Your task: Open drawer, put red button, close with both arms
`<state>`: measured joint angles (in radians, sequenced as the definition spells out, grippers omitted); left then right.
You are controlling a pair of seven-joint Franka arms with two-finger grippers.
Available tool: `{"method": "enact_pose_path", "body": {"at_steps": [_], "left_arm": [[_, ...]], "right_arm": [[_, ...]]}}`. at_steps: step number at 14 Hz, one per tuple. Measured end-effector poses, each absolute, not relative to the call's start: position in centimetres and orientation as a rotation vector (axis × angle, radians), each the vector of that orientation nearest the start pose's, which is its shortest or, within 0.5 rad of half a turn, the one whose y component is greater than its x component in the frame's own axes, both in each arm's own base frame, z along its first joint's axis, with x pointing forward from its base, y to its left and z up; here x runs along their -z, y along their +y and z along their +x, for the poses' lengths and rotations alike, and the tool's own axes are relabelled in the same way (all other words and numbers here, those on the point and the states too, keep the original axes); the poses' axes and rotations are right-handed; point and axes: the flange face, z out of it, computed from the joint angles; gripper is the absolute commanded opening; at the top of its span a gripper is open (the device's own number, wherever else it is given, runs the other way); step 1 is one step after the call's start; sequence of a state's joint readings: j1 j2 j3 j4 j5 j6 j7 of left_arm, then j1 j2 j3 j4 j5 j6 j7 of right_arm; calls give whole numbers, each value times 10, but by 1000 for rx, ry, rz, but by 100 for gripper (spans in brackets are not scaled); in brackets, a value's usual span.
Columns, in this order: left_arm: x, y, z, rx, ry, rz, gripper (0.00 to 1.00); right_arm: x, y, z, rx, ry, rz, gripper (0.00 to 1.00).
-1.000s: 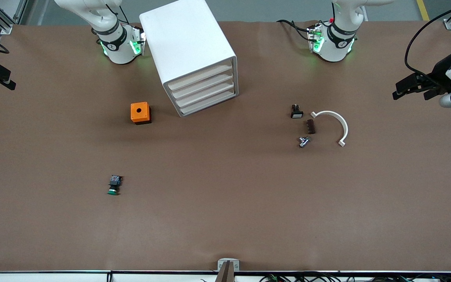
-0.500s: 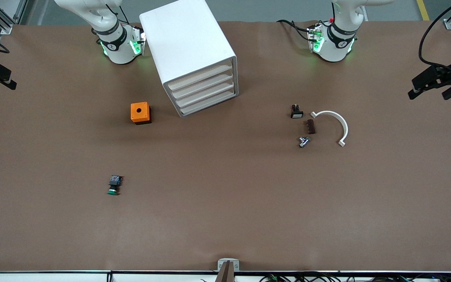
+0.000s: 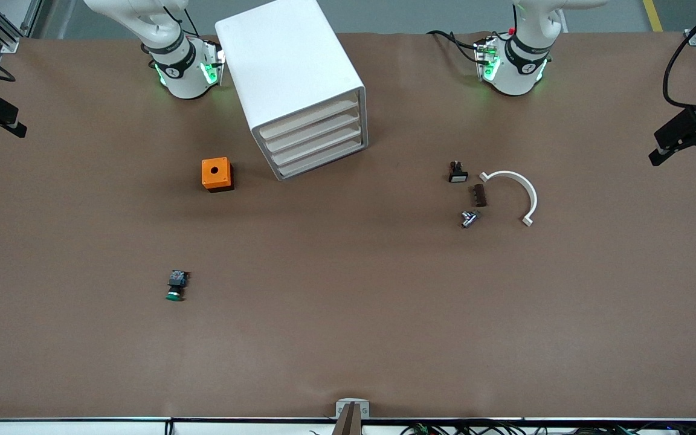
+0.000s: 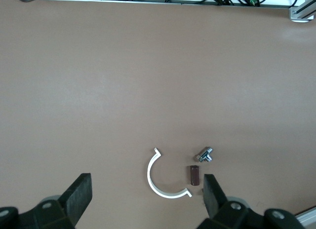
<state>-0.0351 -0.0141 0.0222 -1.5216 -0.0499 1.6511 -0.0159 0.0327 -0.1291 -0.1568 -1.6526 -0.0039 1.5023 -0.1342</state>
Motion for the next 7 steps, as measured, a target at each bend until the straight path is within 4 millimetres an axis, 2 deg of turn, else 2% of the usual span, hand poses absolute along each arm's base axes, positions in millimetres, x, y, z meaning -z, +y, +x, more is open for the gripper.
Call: {"method": "enact_pose_path", "body": {"at_steps": [3,7], "left_arm": [[-656,-12,566,216,-6,-3184,100],[-659,-12,566,225,-7,-3183,100]], "right_arm": [[-648,-68,502,-32,-19,-3112,100],[-648,-67,502,-31,-20,-3104,100]]}}
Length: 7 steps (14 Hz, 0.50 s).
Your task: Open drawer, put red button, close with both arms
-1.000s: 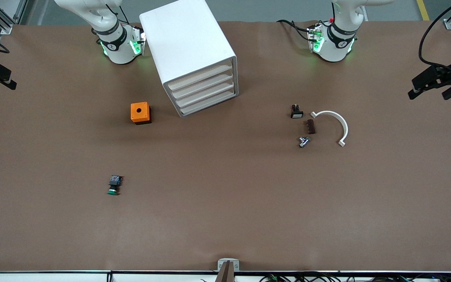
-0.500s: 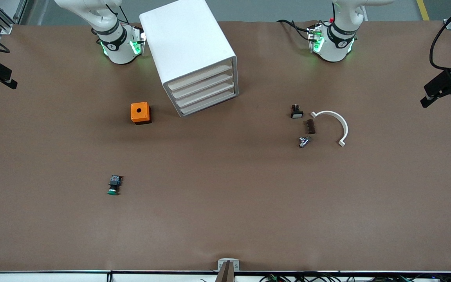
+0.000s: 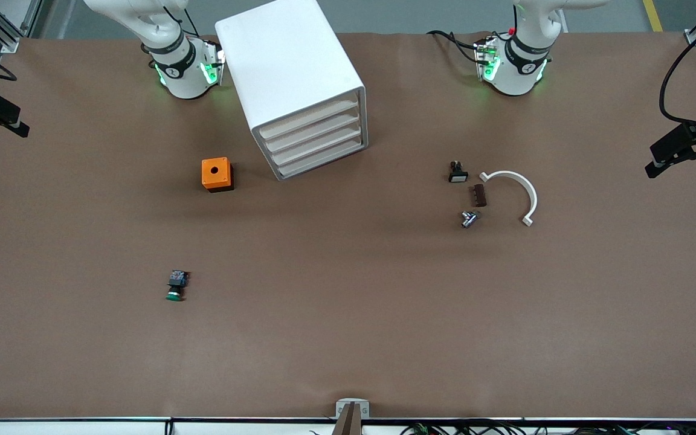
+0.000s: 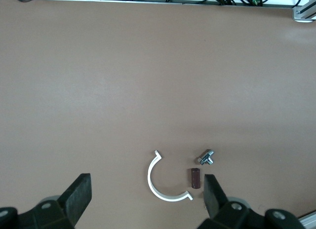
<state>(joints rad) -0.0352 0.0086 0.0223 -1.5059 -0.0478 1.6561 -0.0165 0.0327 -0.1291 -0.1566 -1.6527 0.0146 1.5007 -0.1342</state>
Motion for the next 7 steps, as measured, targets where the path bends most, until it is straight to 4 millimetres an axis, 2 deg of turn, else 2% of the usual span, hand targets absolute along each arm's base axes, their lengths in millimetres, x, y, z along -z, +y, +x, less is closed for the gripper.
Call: {"method": "enact_pose_path", "body": {"at_steps": [7], "left_arm": [[-659,-12,566,224,-16,-3184,100]], "right_arm": [[-648,-67,502,-32,-20,-3104,100]]}}
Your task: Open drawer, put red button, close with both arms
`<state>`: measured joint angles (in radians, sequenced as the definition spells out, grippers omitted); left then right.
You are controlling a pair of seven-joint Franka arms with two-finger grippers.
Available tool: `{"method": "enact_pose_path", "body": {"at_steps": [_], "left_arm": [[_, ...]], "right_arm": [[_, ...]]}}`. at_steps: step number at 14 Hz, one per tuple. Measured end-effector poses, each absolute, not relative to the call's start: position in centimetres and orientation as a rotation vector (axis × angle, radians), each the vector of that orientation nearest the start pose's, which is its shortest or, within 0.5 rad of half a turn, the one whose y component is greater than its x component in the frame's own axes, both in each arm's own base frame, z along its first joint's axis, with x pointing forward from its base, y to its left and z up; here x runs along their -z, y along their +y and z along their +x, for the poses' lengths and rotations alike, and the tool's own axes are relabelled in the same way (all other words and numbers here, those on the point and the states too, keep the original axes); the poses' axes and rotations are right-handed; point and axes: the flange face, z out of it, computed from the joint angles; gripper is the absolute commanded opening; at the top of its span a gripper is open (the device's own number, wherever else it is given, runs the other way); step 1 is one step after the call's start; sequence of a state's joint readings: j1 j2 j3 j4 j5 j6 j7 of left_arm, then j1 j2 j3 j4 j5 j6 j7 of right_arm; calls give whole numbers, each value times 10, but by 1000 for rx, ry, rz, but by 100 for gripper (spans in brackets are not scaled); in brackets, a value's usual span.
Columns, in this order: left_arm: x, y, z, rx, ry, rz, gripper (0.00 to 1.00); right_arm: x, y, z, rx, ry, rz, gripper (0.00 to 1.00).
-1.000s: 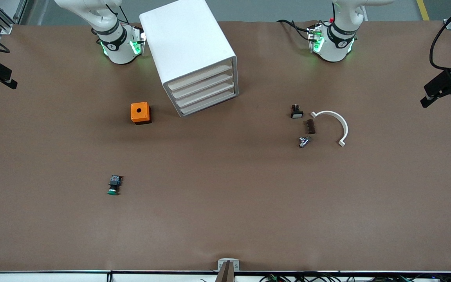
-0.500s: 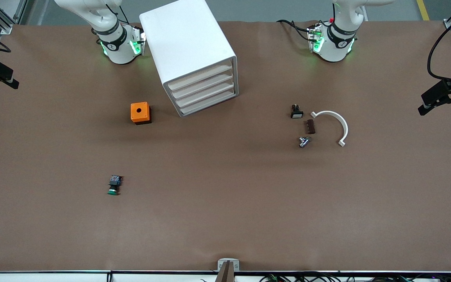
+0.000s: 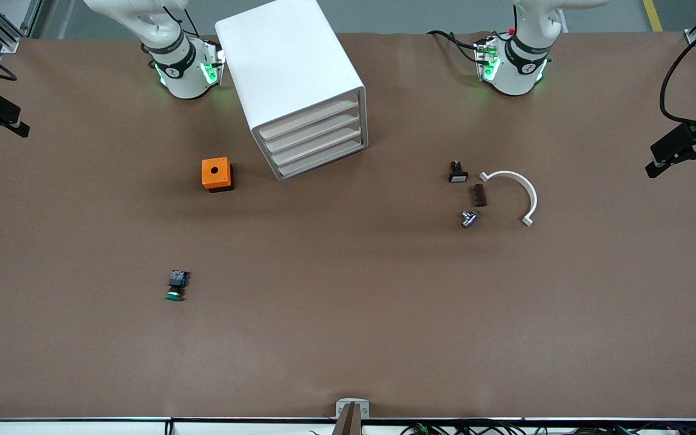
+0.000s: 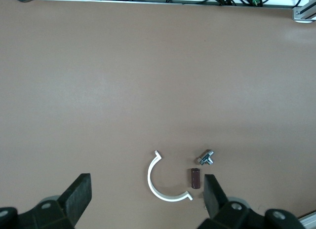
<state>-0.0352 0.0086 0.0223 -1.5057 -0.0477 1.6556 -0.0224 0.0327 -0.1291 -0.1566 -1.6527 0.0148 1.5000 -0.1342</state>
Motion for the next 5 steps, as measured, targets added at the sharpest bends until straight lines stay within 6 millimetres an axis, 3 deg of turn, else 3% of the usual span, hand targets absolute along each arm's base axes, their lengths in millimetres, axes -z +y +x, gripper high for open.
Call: {"method": "enact_pose_path", "body": {"at_steps": [5], "left_arm": [[-659,-12,566,223,-49,-3185,100]], "right_arm": [[-648,-67,502,-30,-19,-3104,100]]}}
